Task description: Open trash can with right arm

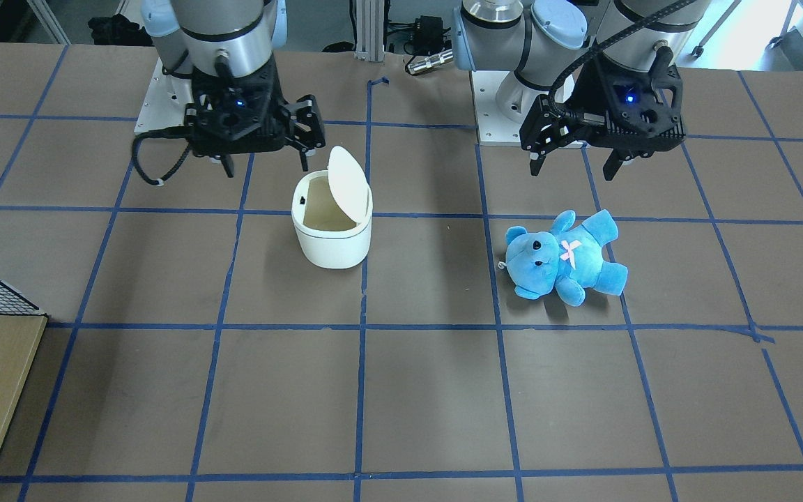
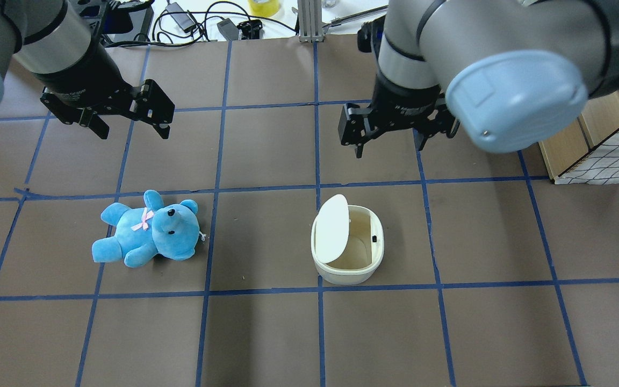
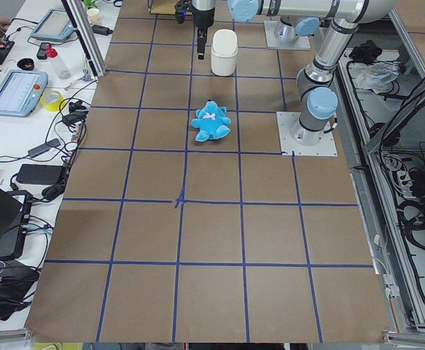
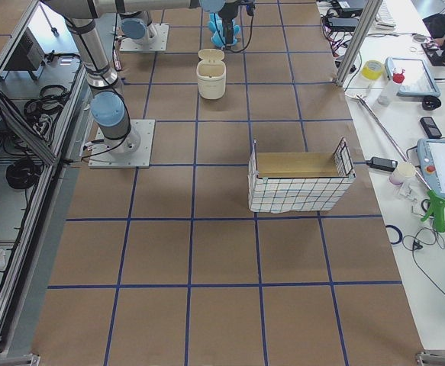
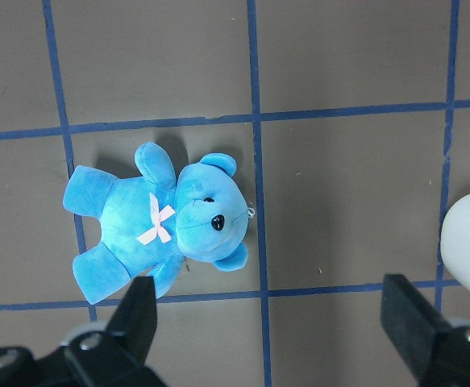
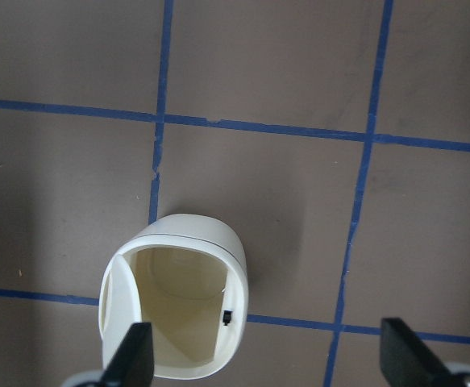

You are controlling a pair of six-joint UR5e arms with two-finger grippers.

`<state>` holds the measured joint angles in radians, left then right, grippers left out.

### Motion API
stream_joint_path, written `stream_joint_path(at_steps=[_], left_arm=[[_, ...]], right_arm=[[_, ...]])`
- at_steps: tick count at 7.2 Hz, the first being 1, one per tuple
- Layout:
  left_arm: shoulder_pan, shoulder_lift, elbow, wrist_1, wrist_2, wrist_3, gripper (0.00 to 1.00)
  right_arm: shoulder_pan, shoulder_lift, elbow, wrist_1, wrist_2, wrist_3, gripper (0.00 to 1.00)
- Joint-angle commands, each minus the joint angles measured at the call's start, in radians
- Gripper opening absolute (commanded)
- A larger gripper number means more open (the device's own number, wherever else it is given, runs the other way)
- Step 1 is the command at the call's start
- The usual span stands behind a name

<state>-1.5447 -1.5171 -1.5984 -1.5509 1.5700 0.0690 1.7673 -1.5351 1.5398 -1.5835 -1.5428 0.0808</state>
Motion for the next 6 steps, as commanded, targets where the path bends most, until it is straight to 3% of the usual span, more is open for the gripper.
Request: stream_joint_path(at_steps=[1,3,6], left_arm=[[0.000,0.000,0.000,0.000,0.001,0.000,1.00],[0.000,0.000,0.000,0.000,0.001,0.000,1.00],[0.000,0.000,0.000,0.000,-0.001,0.000,1.00]], right_arm=[[-0.167,-0.005,-0.069,0.075,0.015,-0.183,1.00],[-0.183,-0.010,-0.075,0.071,0.055,-0.194,1.00],[-0.181,-0.023,-0.070,0.069,0.027,-0.173,1.00]])
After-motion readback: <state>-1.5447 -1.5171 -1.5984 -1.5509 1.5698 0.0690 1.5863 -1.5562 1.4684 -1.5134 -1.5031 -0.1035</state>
